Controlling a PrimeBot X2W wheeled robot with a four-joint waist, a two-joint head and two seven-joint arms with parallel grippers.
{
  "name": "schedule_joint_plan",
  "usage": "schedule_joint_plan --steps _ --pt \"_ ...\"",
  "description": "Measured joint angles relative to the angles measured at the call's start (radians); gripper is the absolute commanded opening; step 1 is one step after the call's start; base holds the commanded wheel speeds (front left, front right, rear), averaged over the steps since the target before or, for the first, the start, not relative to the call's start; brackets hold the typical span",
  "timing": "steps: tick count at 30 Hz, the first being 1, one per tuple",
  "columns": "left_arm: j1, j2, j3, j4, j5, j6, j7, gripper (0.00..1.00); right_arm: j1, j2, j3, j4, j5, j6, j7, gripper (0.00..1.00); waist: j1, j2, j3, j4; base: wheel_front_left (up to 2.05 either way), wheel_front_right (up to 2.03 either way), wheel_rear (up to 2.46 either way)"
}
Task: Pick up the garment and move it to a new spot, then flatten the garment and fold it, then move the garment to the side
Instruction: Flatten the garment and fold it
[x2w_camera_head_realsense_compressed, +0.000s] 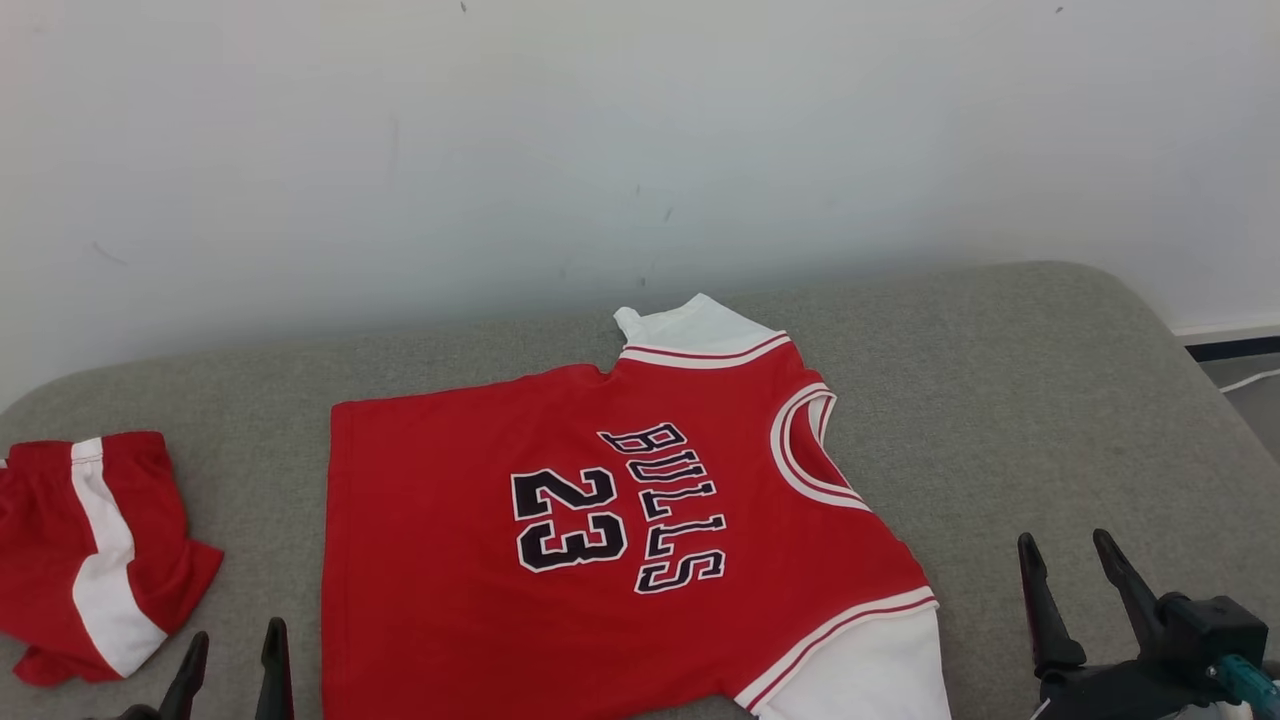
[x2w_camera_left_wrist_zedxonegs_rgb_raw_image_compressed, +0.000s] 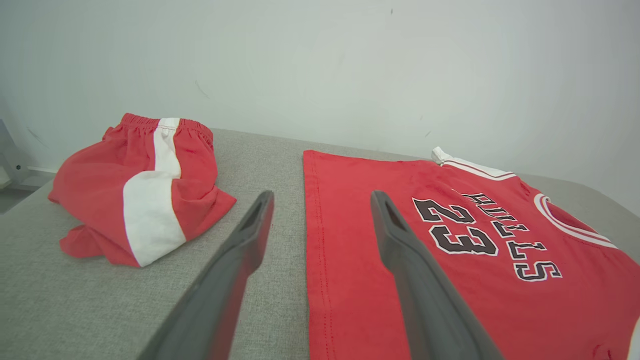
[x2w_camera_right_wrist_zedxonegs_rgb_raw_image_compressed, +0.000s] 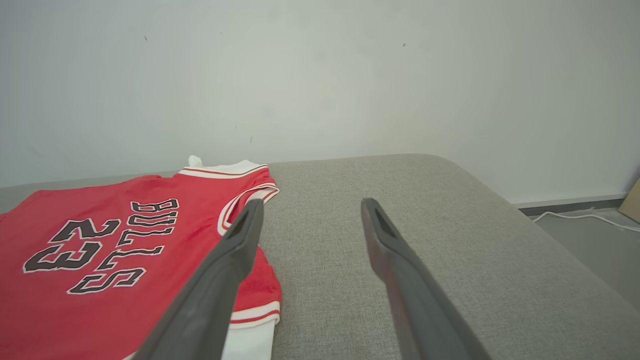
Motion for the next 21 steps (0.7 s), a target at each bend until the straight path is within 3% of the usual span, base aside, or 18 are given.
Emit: schedule_joint_plan --steps 21 --pt "0.019 -0.016 0.007 -0.030 0.067 0.000 0.000 1.00 0.038 0.025 -0.035 -0.016 -0.046 -0.001 -0.002 1.00 0.0000 0.0000 0.007 0.023 0.00 0.00 0.00"
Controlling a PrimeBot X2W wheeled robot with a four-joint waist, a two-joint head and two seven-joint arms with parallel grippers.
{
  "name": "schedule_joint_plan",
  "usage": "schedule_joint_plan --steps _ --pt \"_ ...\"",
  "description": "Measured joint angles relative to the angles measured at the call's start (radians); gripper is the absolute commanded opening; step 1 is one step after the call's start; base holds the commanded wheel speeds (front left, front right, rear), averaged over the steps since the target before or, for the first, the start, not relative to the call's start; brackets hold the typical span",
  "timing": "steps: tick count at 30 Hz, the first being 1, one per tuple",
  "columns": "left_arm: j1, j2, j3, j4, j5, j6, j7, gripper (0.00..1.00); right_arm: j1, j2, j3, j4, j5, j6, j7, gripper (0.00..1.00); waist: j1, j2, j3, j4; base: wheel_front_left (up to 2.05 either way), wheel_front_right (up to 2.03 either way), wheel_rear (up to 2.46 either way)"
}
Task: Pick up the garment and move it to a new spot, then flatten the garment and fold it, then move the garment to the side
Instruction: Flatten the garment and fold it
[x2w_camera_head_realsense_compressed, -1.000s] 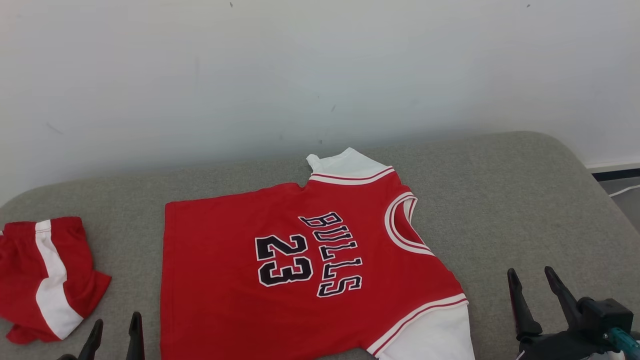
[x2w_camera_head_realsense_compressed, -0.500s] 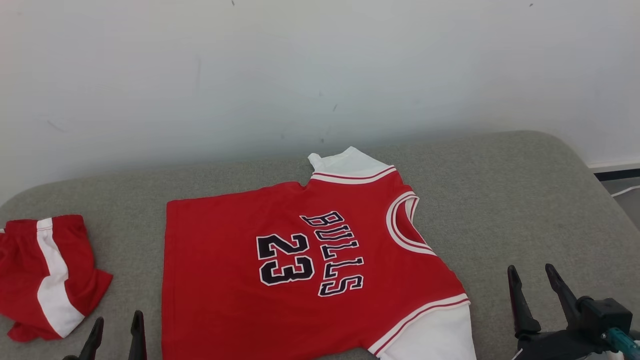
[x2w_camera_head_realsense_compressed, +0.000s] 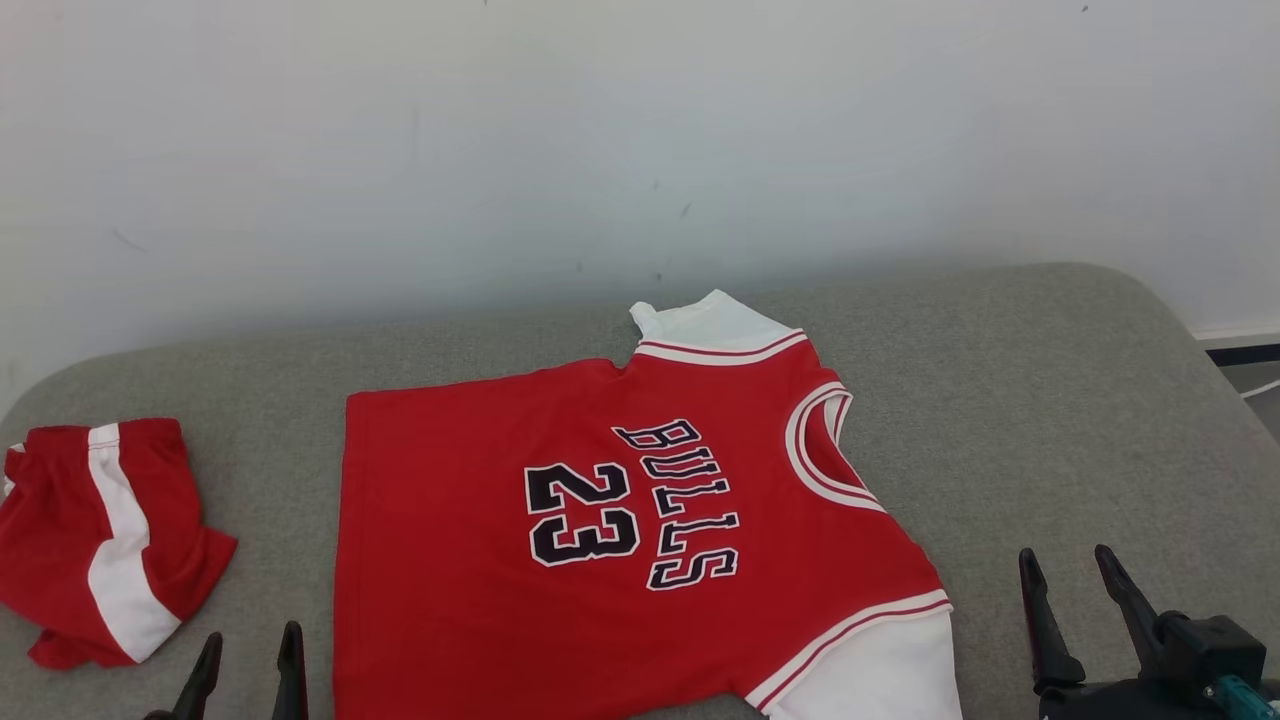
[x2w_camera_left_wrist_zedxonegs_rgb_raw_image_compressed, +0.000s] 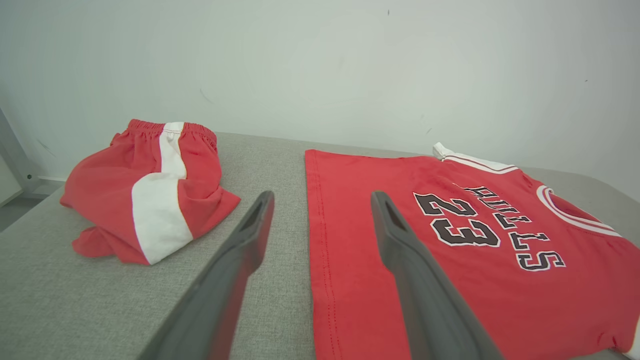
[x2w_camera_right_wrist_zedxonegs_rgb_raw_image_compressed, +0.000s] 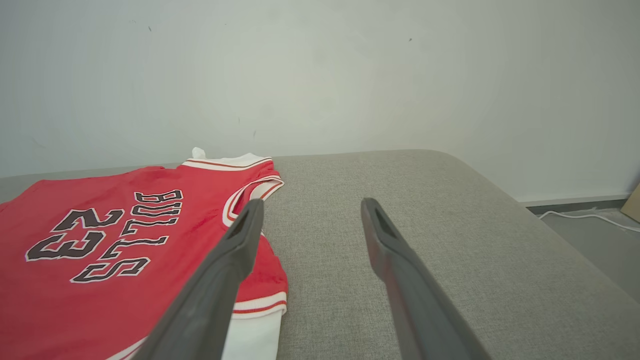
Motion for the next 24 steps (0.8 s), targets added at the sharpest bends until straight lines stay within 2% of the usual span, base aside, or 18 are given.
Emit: schedule_joint_plan --steps 6,8,17,24 --pt "0.000 0.013 -0.032 0.000 0.026 -0.003 0.006 1.00 0.003 0.002 0.003 0.009 0.000 0.008 0.000 1.00 0.0000 0.0000 0.005 0.008 0.00 0.00 0.00" --pt "0.000 0.018 -0.054 0.000 0.026 -0.030 0.030 1.00 0.017 0.002 0.003 0.013 0.000 0.010 0.000 1.00 0.0000 0.0000 0.004 0.012 0.00 0.00 0.00" --pt "0.003 0.043 -0.111 0.047 -0.017 -0.099 0.180 1.00 0.041 0.001 0.025 0.039 0.005 0.029 0.037 1.00 -0.0001 -0.0001 0.000 0.023 0.00 0.00 0.00" --pt "-0.002 0.026 -0.121 0.143 -0.081 -0.145 0.258 1.00 0.040 0.002 0.043 0.042 0.011 0.042 0.071 1.00 -0.0001 0.0000 0.007 0.021 0.00 0.00 0.00"
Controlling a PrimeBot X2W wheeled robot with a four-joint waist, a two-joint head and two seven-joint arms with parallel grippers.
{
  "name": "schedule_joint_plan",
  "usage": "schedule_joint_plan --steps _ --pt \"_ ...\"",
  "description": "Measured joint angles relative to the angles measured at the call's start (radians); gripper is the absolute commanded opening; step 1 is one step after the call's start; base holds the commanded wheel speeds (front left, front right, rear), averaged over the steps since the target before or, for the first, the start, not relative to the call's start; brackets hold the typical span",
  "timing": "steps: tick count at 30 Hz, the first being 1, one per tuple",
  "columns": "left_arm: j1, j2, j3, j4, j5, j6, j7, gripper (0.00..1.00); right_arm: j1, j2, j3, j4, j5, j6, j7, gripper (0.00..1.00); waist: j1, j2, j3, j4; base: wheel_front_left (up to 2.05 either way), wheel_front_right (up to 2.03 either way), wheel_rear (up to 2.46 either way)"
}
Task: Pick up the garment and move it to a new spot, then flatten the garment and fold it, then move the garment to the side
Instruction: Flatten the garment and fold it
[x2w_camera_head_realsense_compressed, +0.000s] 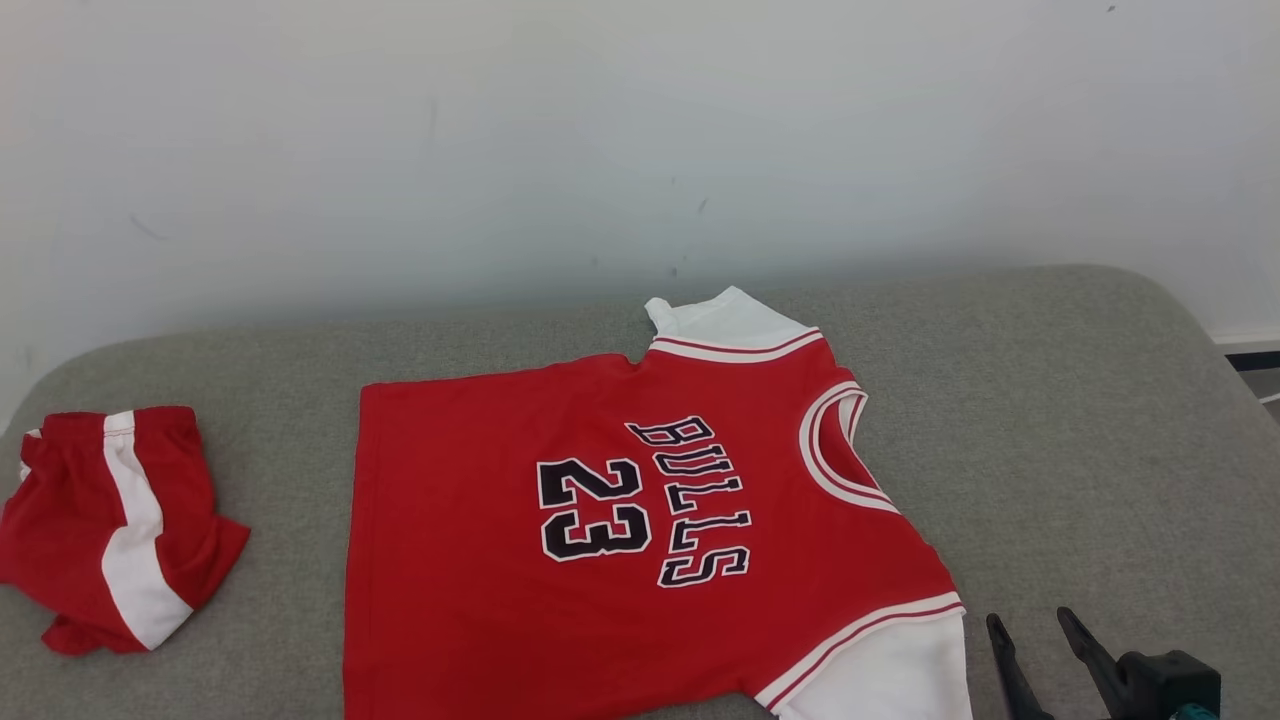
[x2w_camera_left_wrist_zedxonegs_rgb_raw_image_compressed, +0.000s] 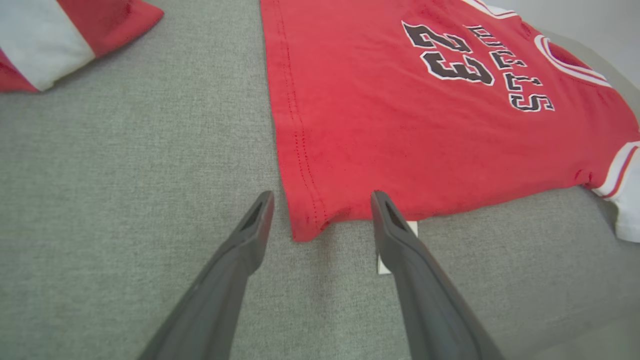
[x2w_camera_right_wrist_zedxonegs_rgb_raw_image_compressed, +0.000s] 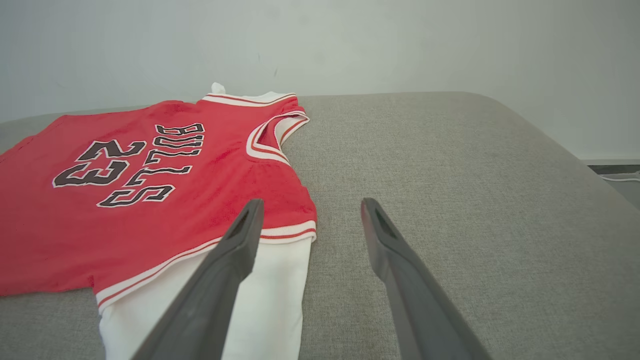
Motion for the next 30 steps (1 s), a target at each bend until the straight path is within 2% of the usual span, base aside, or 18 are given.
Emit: schedule_joint_plan --steps 5,8,10,12,14,15,16,21,27,30 --pt "-0.031 -0.015 0.003 0.059 -0.019 -0.025 0.021 1.00 0.000 -0.001 -0.002 0.001 0.000 0.000 0.009 1.00 0.0000 0.0000 0.007 -0.003 0.00 0.00 0.00" --pt "-0.053 -0.022 0.001 0.083 -0.022 -0.034 0.030 0.85 0.000 -0.001 -0.002 0.001 0.000 0.000 0.018 1.00 0.0000 0.0000 0.010 -0.004 0.00 0.00 0.00" --pt "-0.063 -0.026 -0.008 0.107 -0.026 -0.035 0.042 0.48 0.000 -0.001 -0.001 0.001 0.000 0.000 0.019 1.00 0.0000 0.0000 0.012 -0.004 0.00 0.00 0.00" --pt "-0.065 -0.027 -0.012 0.128 -0.026 -0.042 0.046 0.31 0.000 -0.001 -0.001 0.001 0.000 0.000 0.027 1.00 0.0000 0.0000 0.013 -0.004 0.00 0.00 0.00" --pt "-0.065 -0.029 -0.012 0.136 -0.026 -0.043 0.046 0.22 -0.001 -0.001 0.000 0.001 0.000 0.000 0.027 1.00 0.0000 0.0000 0.014 -0.004 0.00 0.00 0.00" --pt "-0.067 -0.031 -0.012 0.146 -0.026 -0.043 0.048 0.08 -0.001 -0.001 0.001 0.001 0.000 0.000 0.029 1.00 0.0000 0.0000 0.014 -0.003 0.00 0.00 0.00" --pt "-0.067 -0.034 -0.013 0.154 -0.027 -0.045 0.053 0.00 -0.001 -0.001 0.001 0.001 0.000 0.000 0.032 1.00 0.0000 0.0000 0.015 -0.003 0.00 0.00 0.00" --pt "-0.082 -0.042 -0.019 0.181 -0.027 -0.060 0.053 0.00 -0.001 0.000 0.007 0.003 0.032 0.012 0.063 1.00 0.0000 0.0000 0.017 -0.001 0.00 0.00 0.00" --pt "-0.106 -0.036 -0.016 0.180 -0.018 -0.060 0.021 0.00 0.003 -0.012 0.024 0.005 0.062 0.039 0.140 1.00 0.0000 0.0000 0.018 0.003 0.00 0.00 0.00" --pt "-0.110 -0.030 -0.011 0.172 -0.012 -0.058 -0.001 0.00 0.023 -0.013 0.036 0.003 0.065 0.039 0.181 1.00 0.0000 0.0000 0.019 0.005 0.00 0.00 0.00"
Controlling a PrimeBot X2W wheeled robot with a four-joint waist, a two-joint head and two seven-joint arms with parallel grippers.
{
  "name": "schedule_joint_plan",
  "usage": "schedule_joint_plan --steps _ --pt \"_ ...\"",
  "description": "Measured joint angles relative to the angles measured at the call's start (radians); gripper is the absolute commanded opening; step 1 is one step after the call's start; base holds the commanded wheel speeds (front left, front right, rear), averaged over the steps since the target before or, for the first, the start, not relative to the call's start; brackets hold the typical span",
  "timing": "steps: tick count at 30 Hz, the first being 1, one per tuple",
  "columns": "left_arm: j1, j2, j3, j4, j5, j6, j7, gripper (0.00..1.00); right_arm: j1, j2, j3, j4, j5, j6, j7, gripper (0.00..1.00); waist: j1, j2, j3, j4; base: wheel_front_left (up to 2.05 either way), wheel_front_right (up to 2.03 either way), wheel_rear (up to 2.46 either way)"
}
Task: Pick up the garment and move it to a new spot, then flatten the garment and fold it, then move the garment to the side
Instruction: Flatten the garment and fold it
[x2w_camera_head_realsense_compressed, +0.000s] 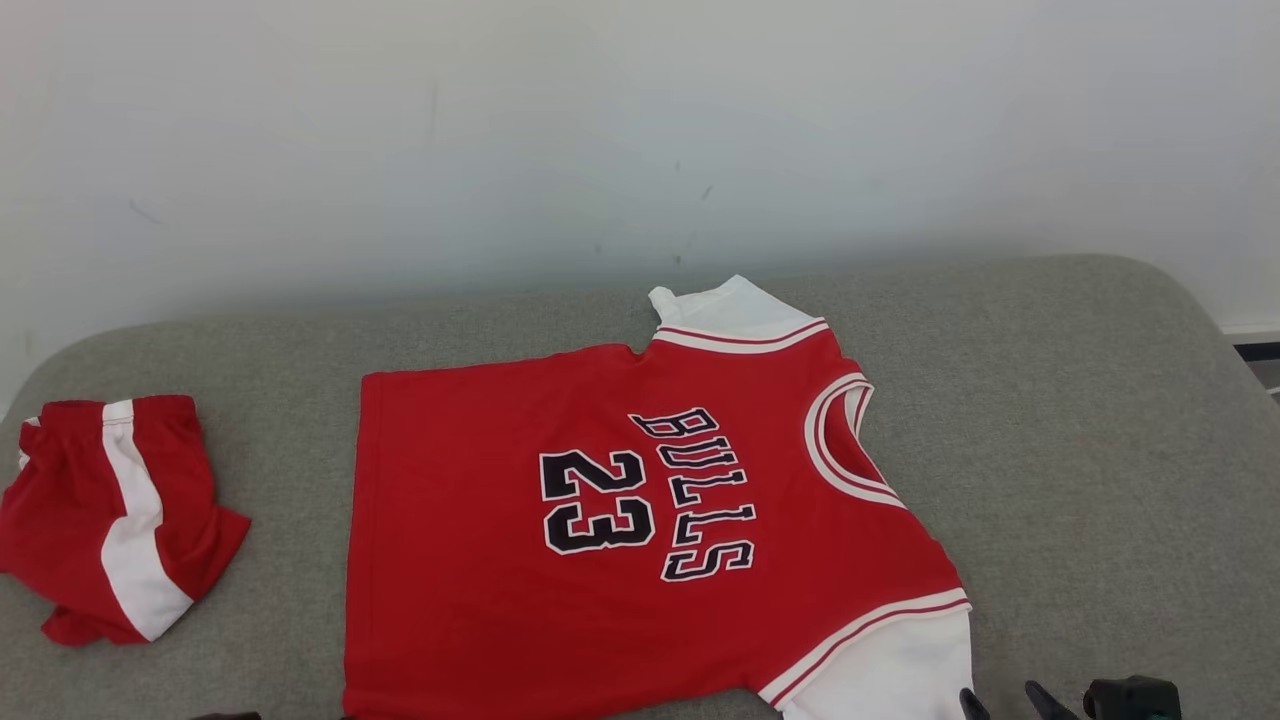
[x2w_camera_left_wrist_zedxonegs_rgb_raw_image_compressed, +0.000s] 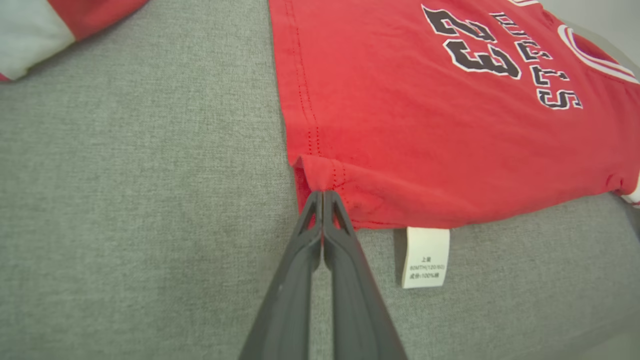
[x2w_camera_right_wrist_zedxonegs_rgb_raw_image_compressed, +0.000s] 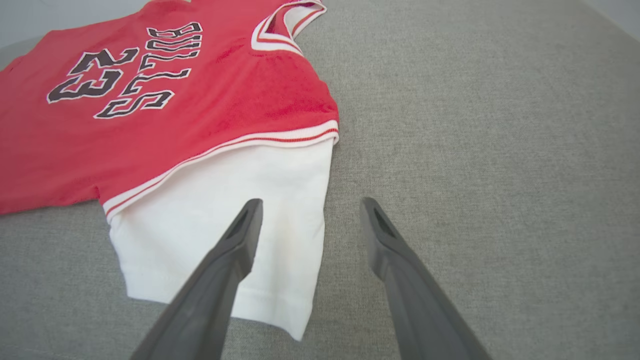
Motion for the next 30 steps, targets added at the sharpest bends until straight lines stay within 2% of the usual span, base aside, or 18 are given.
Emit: schedule_joint_plan --steps 9,20,22,30 --pt "-0.013 0.003 -0.004 -0.026 0.019 0.008 -0.044 0.00 0.028 0.015 0.015 0.013 0.052 0.000 0.105 1.00 0.0000 -0.0001 0.009 0.012 0.00 0.00 0.00" --pt "-0.016 -0.004 -0.007 -0.026 0.021 0.008 -0.078 0.00 0.004 0.046 0.045 0.106 0.065 -0.001 0.187 0.99 0.0000 0.0000 0.019 0.028 0.00 0.00 0.00" --pt "-0.016 -0.007 -0.009 -0.026 0.021 0.008 -0.078 0.00 -0.007 0.047 0.047 0.116 0.066 -0.002 0.192 0.00 -0.0001 -0.0001 0.020 0.030 0.00 0.00 0.00" --pt "-0.016 -0.004 -0.007 -0.024 0.021 0.008 -0.095 0.00 -0.024 0.056 0.030 0.111 0.087 0.008 0.191 0.00 0.0000 0.0000 0.022 0.033 0.00 0.00 0.00"
